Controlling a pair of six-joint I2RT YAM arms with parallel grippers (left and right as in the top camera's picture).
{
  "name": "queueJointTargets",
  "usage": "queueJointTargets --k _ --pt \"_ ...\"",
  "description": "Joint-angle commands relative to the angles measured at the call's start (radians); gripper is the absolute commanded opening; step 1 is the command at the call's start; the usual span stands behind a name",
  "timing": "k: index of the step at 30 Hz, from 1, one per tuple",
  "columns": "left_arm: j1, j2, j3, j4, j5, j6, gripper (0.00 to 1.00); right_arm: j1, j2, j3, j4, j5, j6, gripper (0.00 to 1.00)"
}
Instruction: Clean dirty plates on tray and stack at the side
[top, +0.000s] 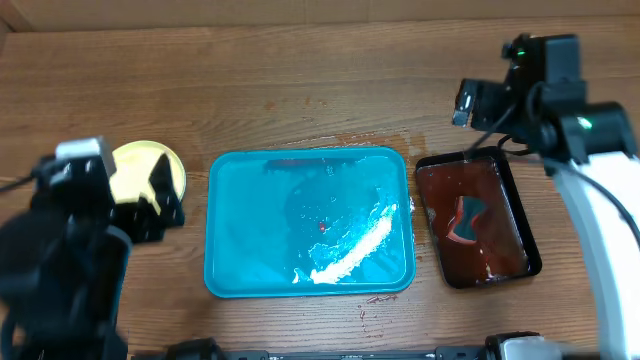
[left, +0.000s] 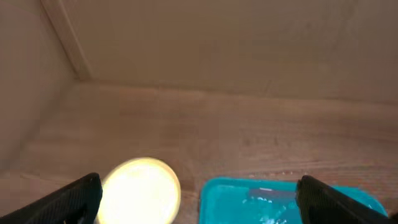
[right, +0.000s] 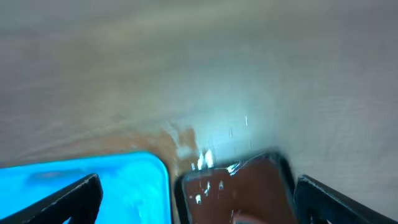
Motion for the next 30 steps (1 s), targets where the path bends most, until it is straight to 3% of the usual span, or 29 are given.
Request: queueJointTargets --k 1,5,12,24,30 --pt "-0.005 -0.06 0.066 -0.021 0.004 0.17 1.0 0.001 -0.113 0.042 0.021 0.003 -0.153 1.0" --pt "-0.005 -0.124 0.114 -0.072 0.055 0.252 1.0 0.001 -0.22 0.042 0.037 0.003 -0.275 1.0" --pt "-0.005 -0.233 0.218 -0.187 0.087 0.27 1.0 0.001 -0.399 0.042 0.047 0.034 -0.444 1.0" --pt "-0.005 -0.362 0.246 -0.237 0.075 0.198 1.0 0.001 -0.534 0.042 0.049 0.125 -0.451 1.0" --pt "-0.005 -0.362 0.243 -0.408 0.072 0.198 1.0 0.001 -0.534 0.042 0.05 0.124 -0.451 1.0"
